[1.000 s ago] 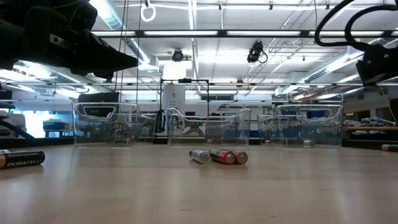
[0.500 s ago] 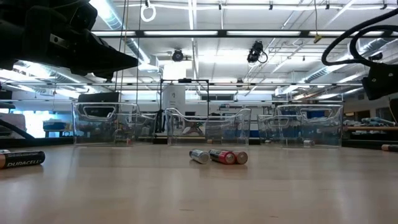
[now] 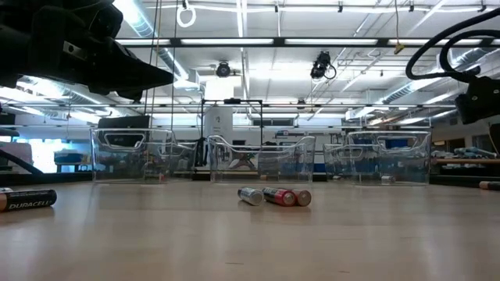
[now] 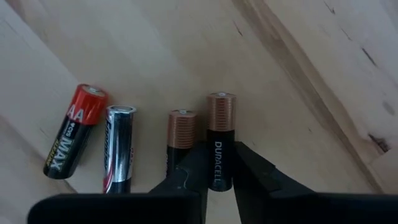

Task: Sort batteries
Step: Put the black battery into the middle transparent bin

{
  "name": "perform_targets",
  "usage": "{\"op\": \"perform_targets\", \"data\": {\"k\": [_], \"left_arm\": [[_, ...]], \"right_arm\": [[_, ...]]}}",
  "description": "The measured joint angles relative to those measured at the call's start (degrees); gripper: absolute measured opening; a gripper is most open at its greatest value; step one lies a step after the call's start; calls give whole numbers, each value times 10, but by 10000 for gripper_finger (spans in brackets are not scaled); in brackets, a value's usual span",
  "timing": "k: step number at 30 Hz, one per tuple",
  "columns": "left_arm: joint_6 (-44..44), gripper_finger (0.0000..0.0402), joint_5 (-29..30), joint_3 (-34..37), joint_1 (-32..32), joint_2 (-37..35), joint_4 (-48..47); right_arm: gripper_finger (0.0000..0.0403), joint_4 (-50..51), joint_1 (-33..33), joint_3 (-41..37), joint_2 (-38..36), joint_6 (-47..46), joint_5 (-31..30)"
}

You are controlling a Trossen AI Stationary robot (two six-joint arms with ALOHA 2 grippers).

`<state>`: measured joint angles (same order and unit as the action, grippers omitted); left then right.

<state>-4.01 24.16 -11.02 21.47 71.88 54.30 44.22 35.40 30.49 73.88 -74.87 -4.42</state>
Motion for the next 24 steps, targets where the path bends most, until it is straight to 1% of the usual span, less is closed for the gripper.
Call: {"op": "perform_targets", "data": {"k": [8, 15, 20, 24], "left_arm": [[0, 10, 1, 0, 0, 0, 0], [0, 10, 1, 0, 0, 0, 0], [0, 10, 1, 0, 0, 0, 0], [0, 10, 1, 0, 0, 0, 0]], "right_arm": [[60, 21, 0, 42, 2, 16, 4], [60, 67, -10, 102, 2, 42, -26], [60, 107, -55, 164, 2, 98, -64], [60, 114, -127, 211, 1, 191, -91]]}}
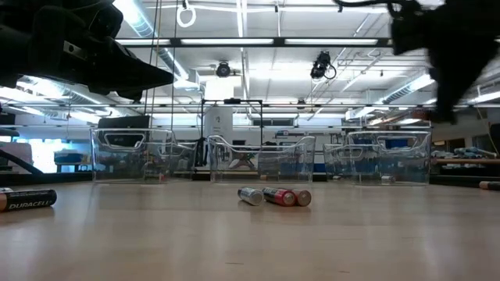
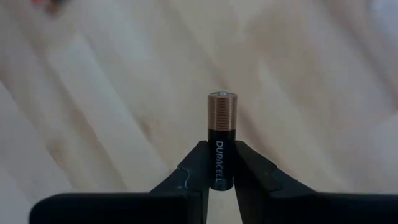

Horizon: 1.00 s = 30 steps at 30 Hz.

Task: Sort batteries
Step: Put the black battery into the middle transparent bin

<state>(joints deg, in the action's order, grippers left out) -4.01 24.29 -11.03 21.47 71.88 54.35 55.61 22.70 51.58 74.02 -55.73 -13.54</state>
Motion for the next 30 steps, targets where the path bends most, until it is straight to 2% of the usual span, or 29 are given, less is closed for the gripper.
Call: {"op": "perform_targets", "data": {"k": [4, 10, 19, 23, 30], "left_arm": [[0, 10, 0, 0, 0, 0, 0], [1, 10, 0, 0, 0, 0, 7], [1, 10, 1, -1, -1, 0, 16], [1, 10, 1, -1, -1, 0, 16], [2, 10, 1, -1, -1, 0, 15]], "right_arm": [[60, -22, -92, 39, 0, 121, -7], [60, -109, -229, 100, 18, 315, 7], [60, -107, -341, 303, 192, 513, 23], [60, -90, -386, 405, 268, 567, 59], [60, -29, -460, 553, 402, 633, 61]]}}
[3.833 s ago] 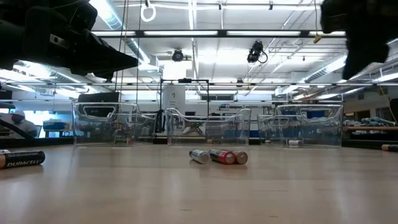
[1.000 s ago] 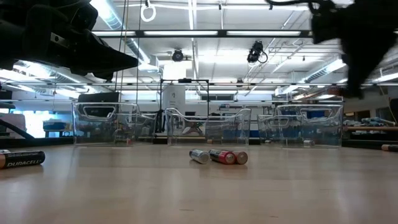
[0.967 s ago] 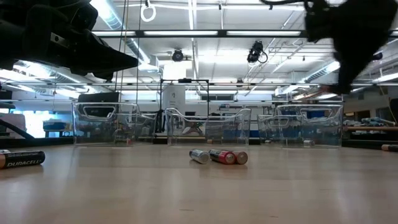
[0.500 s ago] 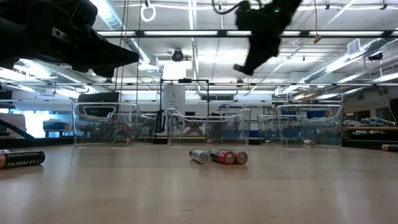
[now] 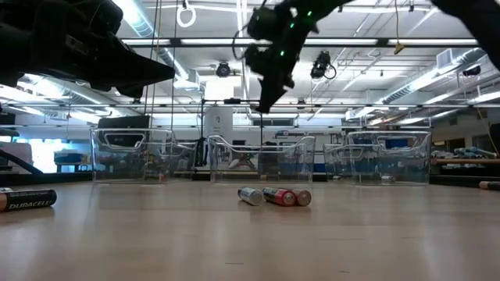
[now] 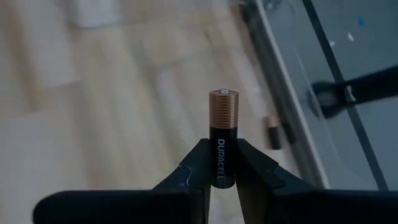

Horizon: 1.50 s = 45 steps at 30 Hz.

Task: Sort batteries
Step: Put the black battery into the middle transparent bin

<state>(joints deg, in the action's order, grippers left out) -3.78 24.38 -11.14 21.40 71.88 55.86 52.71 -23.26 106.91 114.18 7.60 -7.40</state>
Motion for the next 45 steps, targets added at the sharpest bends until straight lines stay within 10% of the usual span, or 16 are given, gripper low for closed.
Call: {"op": "perform_targets", "data": {"k": [19, 45], "left_arm": [[11, 10, 0, 0, 0, 0, -5], [11, 10, 0, 0, 0, 0, -5]], "right_arm": [[60, 27, -122, 46, 178, 80, 64], [82, -15, -122, 39, 179, 139, 98]]}}
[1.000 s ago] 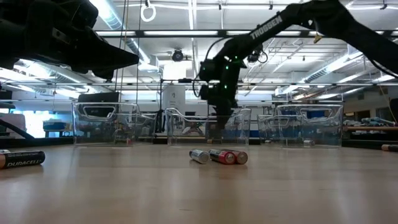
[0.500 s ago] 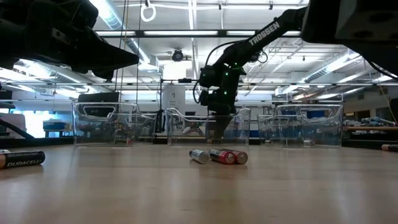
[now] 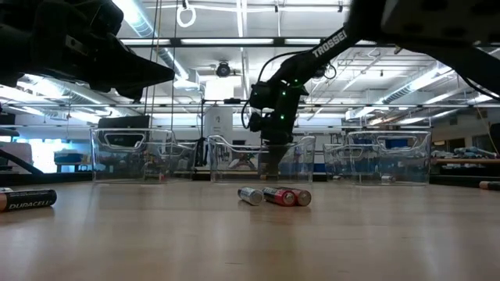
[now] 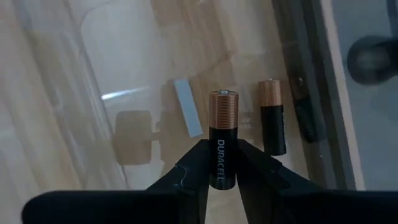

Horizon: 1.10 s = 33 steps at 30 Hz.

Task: Sort batteries
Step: Put the black battery into the middle transparent bin

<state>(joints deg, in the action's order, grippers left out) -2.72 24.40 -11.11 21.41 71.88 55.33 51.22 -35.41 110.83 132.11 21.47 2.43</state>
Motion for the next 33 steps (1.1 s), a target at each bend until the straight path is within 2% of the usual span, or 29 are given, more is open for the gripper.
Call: {"op": "perform_targets", "data": {"k": [5, 10, 22, 27, 33], "left_arm": [[0, 10, 0, 0, 0, 0, 0], [0, 10, 0, 0, 0, 0, -5], [2, 10, 0, 0, 0, 0, -10], [2, 10, 0, 0, 0, 0, -10], [2, 10, 0, 0, 0, 0, -10]], "right_arm": [[58, 4, 18, 0, 0, 95, 3], [58, -9, 41, 0, 0, 145, 4], [58, -21, 21, 0, 0, 141, 37], [58, -10, 17, 2, 0, 41, 37], [59, 42, 16, 7, 0, -232, 48]]}}
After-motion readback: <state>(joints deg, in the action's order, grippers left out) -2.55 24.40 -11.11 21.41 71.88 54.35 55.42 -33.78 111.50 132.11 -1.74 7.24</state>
